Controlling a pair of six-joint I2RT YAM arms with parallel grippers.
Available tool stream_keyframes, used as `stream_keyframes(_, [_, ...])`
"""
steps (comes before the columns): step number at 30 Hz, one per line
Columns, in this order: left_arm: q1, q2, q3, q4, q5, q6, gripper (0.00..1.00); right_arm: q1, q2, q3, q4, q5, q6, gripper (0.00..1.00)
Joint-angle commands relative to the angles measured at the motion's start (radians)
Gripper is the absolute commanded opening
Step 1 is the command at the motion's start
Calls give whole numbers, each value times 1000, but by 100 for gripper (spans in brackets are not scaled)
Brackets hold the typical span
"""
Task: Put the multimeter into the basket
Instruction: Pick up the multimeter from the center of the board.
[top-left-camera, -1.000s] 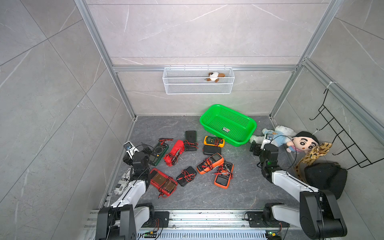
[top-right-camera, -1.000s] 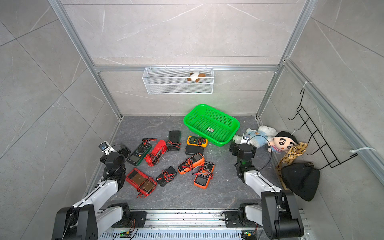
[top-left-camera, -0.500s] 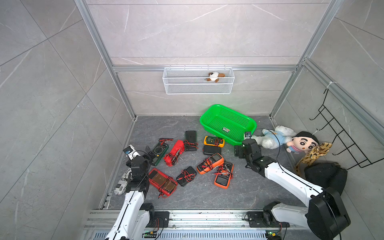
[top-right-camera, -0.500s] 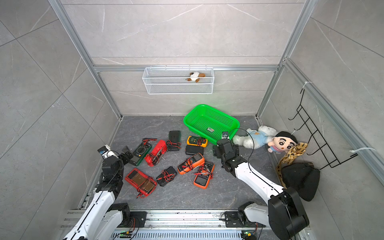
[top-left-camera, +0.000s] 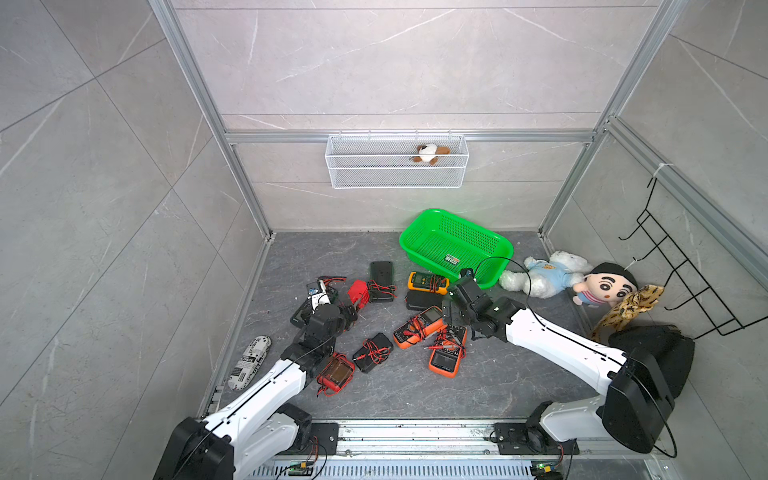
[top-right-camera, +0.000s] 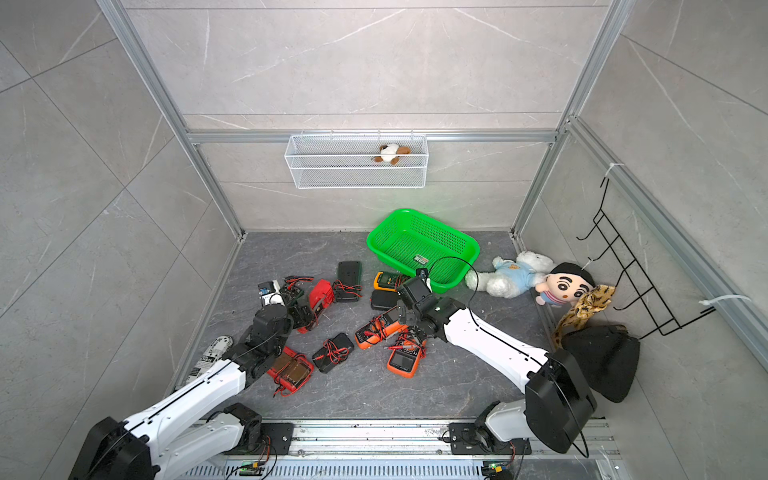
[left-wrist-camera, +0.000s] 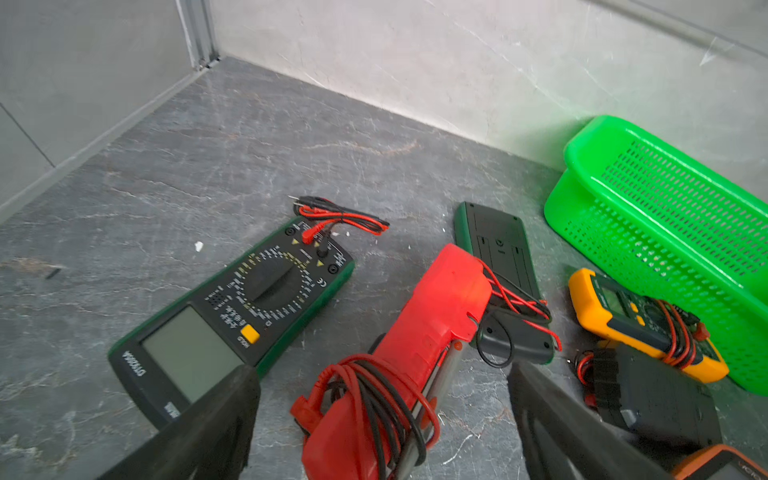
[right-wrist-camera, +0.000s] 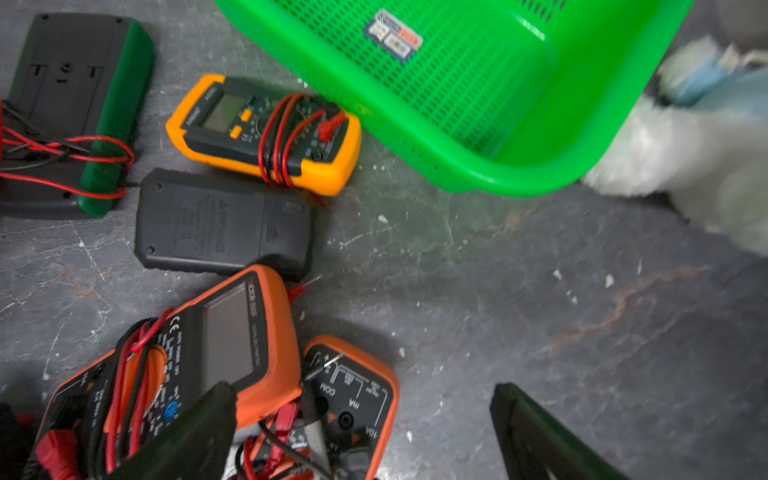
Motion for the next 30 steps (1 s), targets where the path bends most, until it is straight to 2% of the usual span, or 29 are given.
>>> stream_keyframes(1, [-18, 27, 29, 56, 27, -21, 98, 6, 3, 14, -151, -65, 151, 99])
stream_keyframes(5, [-26, 20, 14, 76, 69, -42, 98, 12, -55, -56, -157, -158, 239, 97])
stream_keyframes(7, [-28, 8, 5, 76, 73, -55, 98, 35, -80, -81, -170, -161, 289, 99])
stream_keyframes(11, [-28, 2, -13, 88, 77, -72, 98, 128, -70, -79, -205, -112, 381, 100])
stream_keyframes(18, [-28, 42, -1, 87, 96, -77, 98, 281, 40, -15, -297, -4, 534, 100])
stream_keyframes(23, [-27, 47, -8, 97, 95, -82, 98, 334, 84, -6, -272, -11, 570, 100])
stream_keyframes(30, [-27, 52, -19, 100, 97, -88, 98, 341, 155, -19, -210, -41, 587, 100])
